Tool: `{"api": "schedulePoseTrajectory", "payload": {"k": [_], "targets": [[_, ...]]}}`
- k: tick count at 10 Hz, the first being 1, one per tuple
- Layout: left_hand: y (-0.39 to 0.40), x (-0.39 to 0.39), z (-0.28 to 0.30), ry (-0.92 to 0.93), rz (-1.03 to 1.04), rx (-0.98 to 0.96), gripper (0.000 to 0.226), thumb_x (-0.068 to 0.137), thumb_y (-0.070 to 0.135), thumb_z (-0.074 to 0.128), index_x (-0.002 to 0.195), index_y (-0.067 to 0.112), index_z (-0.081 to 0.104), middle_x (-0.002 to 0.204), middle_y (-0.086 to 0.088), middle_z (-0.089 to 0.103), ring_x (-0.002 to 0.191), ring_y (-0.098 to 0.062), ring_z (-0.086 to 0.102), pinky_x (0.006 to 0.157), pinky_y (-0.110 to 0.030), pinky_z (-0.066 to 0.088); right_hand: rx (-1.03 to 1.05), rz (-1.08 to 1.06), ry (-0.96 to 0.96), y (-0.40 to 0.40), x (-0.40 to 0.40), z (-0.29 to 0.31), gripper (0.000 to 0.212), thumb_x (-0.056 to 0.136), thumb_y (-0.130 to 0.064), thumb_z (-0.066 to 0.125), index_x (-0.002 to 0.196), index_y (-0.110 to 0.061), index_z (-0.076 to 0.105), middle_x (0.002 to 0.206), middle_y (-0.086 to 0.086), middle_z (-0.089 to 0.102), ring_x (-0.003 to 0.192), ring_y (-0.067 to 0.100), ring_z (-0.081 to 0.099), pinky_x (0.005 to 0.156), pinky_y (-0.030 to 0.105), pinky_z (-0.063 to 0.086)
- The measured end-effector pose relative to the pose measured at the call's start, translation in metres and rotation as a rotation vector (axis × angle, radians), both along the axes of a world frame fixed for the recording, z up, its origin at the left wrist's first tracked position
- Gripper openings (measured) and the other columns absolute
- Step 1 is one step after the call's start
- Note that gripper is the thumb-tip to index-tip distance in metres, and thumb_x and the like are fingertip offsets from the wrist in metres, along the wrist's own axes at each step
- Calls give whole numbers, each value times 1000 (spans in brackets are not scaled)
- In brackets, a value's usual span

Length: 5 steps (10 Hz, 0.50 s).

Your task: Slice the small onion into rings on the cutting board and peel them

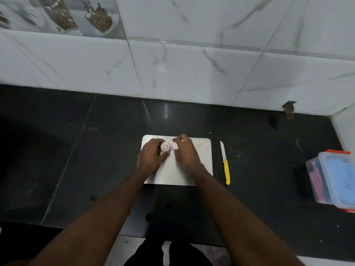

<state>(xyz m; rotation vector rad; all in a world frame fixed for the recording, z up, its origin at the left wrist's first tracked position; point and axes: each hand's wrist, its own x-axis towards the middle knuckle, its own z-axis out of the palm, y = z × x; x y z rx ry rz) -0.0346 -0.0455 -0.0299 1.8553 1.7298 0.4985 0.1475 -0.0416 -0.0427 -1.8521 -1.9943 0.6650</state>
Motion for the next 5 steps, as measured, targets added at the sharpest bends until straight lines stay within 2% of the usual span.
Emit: {"api": "schedulePoseTrajectory", "payload": {"k": [1,2,3,4,5], "targets": [[-6,-1,2,-4,-51,-20,40,86,61,77,119,42,65,112,22,66,99,-3,66,80,-34,56,10,-53,5,-15,5,4,33,89,-15,72,121,-11,68,120,9,58,107,30,62,89,37,55],[-16,0,0,-16,-101,-11,45,86,70,73,122,46,64,117,25,66,99,-1,66,82,-33,55,42,-138,9,-43,16,5,41,83,-23,75,122,-16,67,122,5,58,111,23,58,90,36,55],[-24,0,1,27,-117,-3,43,88,63,74,126,43,64,123,22,65,108,-7,65,86,-36,55,17,-223,-21,-60,19,8,42,84,-28,73,124,-18,65,122,3,58,113,25,57,89,39,55],[-25,-5,-4,77,-141,-15,48,86,64,74,128,44,61,124,21,62,114,-16,62,83,-40,59,-27,-204,-79,-63,18,7,41,85,-28,72,124,-19,66,122,3,58,110,28,58,89,39,53],[-21,-9,-6,97,-184,-17,72,81,70,77,141,38,55,136,15,58,123,-19,58,90,-42,59,-34,-203,-111,-62,17,11,48,83,-34,75,128,-21,64,125,3,57,110,28,59,90,40,53]]}}
